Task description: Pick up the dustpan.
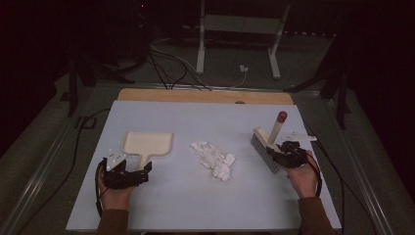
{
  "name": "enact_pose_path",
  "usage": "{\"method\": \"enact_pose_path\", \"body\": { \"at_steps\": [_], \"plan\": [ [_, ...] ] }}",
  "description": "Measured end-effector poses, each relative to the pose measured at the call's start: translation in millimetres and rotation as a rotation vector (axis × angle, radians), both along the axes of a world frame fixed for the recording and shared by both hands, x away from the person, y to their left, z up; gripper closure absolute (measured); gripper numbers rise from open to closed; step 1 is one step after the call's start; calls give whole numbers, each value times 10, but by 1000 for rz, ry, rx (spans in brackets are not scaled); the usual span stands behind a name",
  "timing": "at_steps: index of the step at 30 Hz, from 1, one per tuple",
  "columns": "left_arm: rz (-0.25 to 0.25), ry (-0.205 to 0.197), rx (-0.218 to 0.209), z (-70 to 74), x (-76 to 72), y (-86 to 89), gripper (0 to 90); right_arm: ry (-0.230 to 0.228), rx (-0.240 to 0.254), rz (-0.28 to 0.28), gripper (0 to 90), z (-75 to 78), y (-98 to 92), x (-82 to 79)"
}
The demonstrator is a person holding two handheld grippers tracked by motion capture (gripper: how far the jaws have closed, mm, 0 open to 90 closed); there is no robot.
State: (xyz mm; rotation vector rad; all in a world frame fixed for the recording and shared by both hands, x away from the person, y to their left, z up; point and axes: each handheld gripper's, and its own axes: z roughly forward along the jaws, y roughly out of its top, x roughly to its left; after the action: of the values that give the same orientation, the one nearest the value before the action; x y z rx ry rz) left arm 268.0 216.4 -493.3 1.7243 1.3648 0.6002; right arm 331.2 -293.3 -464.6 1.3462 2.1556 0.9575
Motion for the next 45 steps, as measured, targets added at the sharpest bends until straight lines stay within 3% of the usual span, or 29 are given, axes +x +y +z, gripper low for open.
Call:
{"method": "enact_pose_path", "body": {
  "at_steps": [13,19,21,33,45],
  "plan": [
    [44,61,70,-86,169,-18,16,3,11,-3,673,-2,14,-1],
    [42,65,111,-49,254,-75,15,-1,3,-4,673,-3,44,-14],
    [50,68,107,-53,269,-79,15,-2,2,-3,673,-3,51,-15],
    [64,133,179,-138,328,-127,15,-4,-1,-14,674,-5,58,-18],
    [67,142,172,-174,368,-145,16,-9,-2,-18,667,-15,56,28]
  ]
}}
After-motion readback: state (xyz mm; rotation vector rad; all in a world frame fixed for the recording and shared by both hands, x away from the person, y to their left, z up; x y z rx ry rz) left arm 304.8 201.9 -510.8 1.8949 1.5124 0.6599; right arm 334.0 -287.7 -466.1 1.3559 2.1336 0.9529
